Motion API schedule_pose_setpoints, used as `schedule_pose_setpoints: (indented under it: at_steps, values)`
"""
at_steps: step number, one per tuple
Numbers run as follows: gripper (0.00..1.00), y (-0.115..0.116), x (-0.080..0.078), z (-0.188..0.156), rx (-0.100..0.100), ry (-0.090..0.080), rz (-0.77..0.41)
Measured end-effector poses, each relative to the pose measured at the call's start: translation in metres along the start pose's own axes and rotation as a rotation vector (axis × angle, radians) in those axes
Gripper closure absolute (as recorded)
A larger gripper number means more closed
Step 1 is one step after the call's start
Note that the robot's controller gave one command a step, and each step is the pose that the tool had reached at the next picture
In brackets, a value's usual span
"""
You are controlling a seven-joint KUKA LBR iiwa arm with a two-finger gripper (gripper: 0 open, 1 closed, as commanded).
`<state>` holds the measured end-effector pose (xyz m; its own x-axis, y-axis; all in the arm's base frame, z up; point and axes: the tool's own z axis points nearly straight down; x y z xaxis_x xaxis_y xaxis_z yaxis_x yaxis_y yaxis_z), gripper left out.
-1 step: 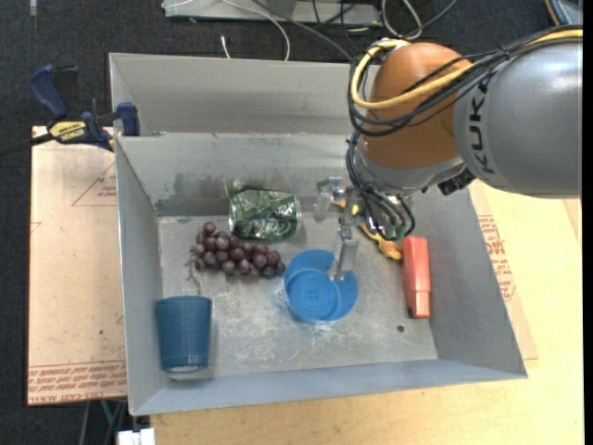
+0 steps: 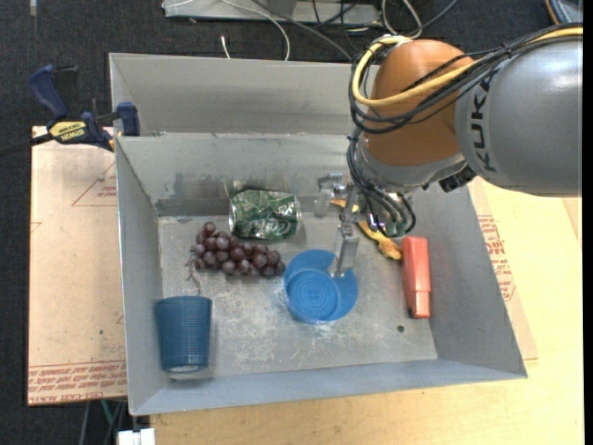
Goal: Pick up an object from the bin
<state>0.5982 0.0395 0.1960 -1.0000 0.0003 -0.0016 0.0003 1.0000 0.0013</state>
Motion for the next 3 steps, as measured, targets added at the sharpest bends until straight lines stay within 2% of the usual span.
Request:
schedule_pose_setpoints:
  at_steps: [1, 2, 3]
  values:
    - [0.0, -0.0193, -0.0129, 0.1232, -0.001, -0.001, -0.198]
    - [0.0, -0.0196, -0.0118, 0.1293, -0.001, -0.005, -0.158]
    - [0.0, -0.0196, -0.013, 0.129, -0.002, -0.002, -0.194]
